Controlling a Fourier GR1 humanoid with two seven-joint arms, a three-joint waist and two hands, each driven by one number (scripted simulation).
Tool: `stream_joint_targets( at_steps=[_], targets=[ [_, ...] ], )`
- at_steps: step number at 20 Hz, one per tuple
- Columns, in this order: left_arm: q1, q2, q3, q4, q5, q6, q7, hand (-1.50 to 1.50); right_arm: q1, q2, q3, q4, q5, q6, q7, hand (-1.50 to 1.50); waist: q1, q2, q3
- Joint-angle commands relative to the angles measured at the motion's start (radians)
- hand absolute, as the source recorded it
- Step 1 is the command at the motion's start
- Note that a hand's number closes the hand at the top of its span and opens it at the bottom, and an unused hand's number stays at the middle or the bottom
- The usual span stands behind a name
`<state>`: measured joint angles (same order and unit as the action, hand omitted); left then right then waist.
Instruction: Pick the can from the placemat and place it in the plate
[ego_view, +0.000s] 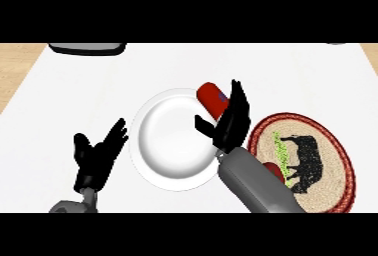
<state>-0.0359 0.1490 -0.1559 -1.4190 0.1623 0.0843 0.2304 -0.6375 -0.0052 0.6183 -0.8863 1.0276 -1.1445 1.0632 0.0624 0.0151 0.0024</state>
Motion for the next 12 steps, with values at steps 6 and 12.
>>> stream_joint_targets(
  at_steps=[6,12],
  targets=[
    [0.039,0.007,0.029,0.015,0.015,-0.017,-0.035,0.00,0.029,0.005,0.016,-0.085,-0.039,-0.308,0.048,-1.50,-0.038,-0.013,-0.002],
    [0.051,0.028,0.056,-0.020,0.021,-0.017,-0.011,0.00,0.250,0.002,0.161,-0.353,-0.115,-0.334,-0.056,-1.50,-0.059,-0.016,-0.002]
  ],
)
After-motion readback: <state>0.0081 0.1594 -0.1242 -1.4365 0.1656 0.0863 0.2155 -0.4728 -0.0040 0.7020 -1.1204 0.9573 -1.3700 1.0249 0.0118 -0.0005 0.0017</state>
